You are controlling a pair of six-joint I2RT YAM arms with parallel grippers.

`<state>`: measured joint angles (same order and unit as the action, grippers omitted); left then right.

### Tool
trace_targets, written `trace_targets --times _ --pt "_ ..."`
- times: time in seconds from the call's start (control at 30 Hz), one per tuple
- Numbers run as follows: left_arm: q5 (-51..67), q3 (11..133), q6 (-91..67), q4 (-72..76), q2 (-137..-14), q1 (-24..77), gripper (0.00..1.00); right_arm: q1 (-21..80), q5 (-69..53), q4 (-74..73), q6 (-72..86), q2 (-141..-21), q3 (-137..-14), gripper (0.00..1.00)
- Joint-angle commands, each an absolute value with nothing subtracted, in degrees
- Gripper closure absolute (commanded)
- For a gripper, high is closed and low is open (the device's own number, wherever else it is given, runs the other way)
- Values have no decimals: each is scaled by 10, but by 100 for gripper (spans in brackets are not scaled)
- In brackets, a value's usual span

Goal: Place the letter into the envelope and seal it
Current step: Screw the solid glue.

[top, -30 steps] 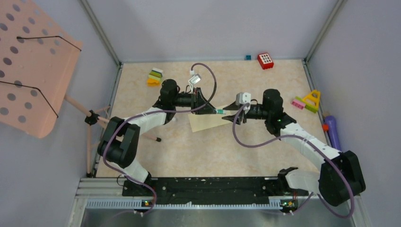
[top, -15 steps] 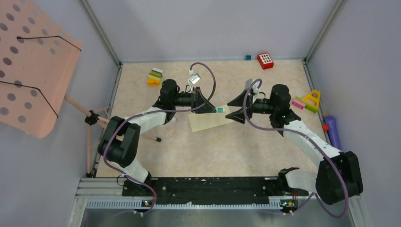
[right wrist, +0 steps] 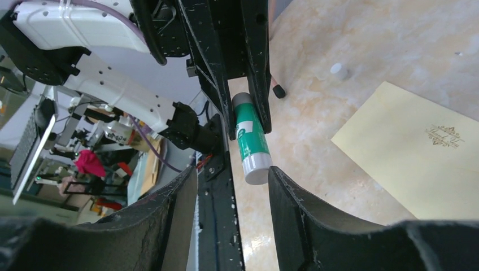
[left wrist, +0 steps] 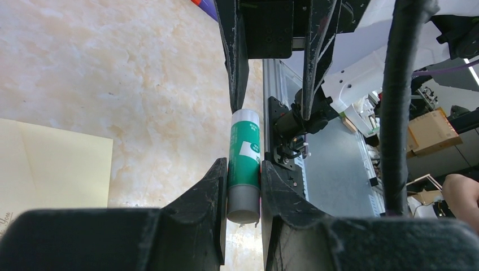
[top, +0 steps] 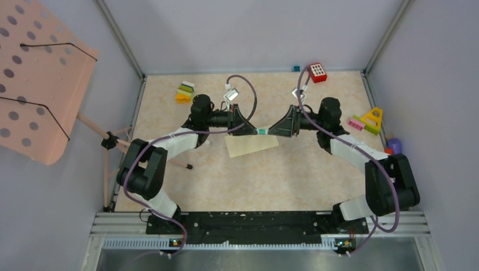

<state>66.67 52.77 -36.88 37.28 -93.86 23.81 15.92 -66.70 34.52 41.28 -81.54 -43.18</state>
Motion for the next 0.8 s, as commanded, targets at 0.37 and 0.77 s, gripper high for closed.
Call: trace_targets --times 0.37,0.77 --pt "662 524 -351 385 -908 240 100 122 -667 396 469 -805 -444 52" --pt "661 525 -349 386 -913 242 100 148 -661 416 478 -854 -437 58"
